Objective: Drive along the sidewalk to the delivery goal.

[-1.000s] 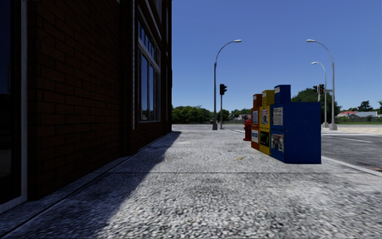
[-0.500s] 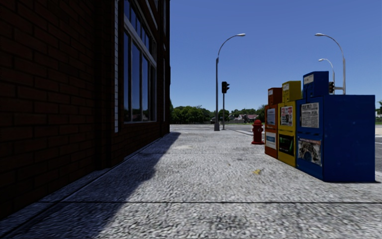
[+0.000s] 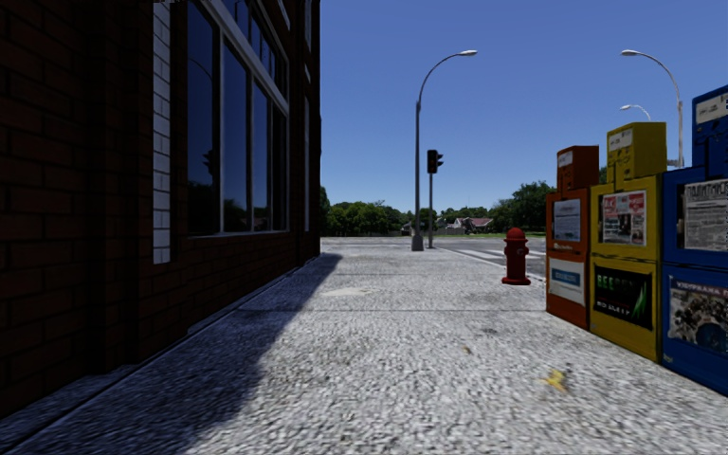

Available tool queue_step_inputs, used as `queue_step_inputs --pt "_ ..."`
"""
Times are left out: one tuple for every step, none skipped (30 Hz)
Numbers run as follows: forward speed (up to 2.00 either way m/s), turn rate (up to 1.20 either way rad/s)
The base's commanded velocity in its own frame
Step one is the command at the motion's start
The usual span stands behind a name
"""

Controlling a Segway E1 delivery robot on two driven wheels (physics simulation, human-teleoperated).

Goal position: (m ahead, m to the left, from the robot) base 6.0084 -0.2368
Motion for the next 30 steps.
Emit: queue_step_inputs --pt "2.0 0.0" --pt "2.0 0.0" --pt "2.0 0.0" --pt "2.0 0.0" --pt "2.0 0.0" --pt "2.0 0.0" --pt "2.0 0.0" --pt "2.0 0.0" --pt "2.0 0.0" --pt "2.0 0.0" --pt "2.0 0.0" --pt "2.0 0.0" --pt "2.0 0.0" --pt "2.0 0.0" --pt "2.0 0.0" --pt "2.0 0.0" --pt "2.0 0.0" --pt "2.0 0.0" --pt "2.0 0.0" --pt "2.0 0.0" --pt "2.0 0.0" --pt "2.0 0.0" --pt "2.0 0.0" --pt "2.0 0.0" --pt "2.0 0.0" --pt "2.0 0.0" --pt "2.0 0.0" --pt "2.0 0.0" --pt "2.0 0.0" --pt "2.0 0.0"
